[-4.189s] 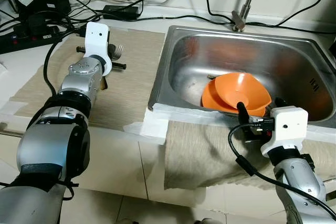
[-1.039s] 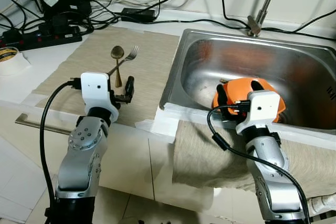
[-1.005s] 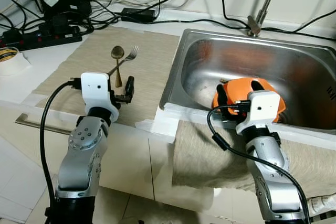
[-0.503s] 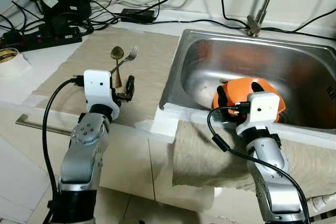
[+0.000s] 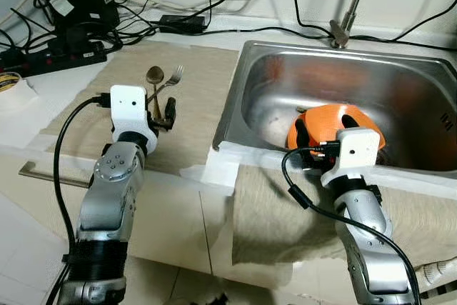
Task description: Kitchen organization
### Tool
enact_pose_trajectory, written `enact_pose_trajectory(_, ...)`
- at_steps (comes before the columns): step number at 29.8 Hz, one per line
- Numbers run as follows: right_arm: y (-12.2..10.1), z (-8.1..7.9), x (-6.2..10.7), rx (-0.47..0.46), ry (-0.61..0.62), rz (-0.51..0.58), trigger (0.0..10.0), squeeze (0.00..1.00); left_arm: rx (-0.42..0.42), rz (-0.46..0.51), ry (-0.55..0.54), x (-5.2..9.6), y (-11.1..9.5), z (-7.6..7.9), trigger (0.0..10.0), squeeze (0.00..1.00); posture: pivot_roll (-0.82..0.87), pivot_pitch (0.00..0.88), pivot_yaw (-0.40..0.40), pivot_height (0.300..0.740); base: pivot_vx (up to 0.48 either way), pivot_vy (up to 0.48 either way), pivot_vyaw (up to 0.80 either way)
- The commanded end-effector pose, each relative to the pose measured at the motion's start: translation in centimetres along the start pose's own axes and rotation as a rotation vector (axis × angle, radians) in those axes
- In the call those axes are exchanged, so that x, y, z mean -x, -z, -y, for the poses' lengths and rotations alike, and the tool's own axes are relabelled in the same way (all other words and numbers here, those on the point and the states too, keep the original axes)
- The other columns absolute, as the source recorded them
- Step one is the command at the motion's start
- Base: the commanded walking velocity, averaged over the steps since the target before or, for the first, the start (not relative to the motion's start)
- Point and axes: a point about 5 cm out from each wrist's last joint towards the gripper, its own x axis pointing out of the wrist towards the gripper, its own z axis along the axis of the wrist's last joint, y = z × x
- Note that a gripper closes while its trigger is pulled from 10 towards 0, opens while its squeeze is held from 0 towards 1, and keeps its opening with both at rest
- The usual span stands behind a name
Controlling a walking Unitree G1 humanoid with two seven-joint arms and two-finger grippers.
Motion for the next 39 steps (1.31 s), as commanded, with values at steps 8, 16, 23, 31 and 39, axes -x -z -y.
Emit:
enact_pose_trajectory(8, -0.5, -0.1, 0.4, 0.003, 0.017, 0.016, 10.0, 0.00, -0.065, -0.117, -0.042, -3.5, -0.4, -2.7, 10.0, 0.00, -0.05, 0.000, 0.077, 0.736, 0.000, 0.000, 0.00)
enact_pose_trajectory(16, -0.6, 0.3, 0.7, 0.010, 0.038, 0.015, 10.0, 0.00, -0.065, -0.176, -0.052, -5.1, -0.5, -3.6, 10.0, 0.00, -0.08, 0.000, 0.084, 0.736, 0.000, 0.000, 0.00)
enact_pose_trajectory(23, -0.6, 0.6, 1.1, 0.018, 0.042, 0.007, 10.0, 0.00, -0.023, -0.200, -0.070, -6.0, -1.1, -4.2, 10.0, 0.00, -0.09, 0.000, 0.078, 0.736, 0.000, 0.000, 0.00)
enact_pose_trajectory(31, -0.8, 0.8, 1.4, 0.029, 0.037, 0.004, 10.0, 0.00, 0.042, -0.252, -0.032, -6.5, -0.4, -3.4, 10.0, 0.00, -0.11, 0.000, 0.068, 0.736, 0.000, 0.000, 0.00)
enact_pose_trajectory(39, -1.0, 1.0, 1.6, 0.038, 0.036, -0.003, 10.0, 0.00, 0.047, -0.291, -0.023, -6.5, 0.3, -3.1, 10.0, 0.00, -0.12, 0.000, 0.066, 0.736, 0.000, 0.000, 0.00)
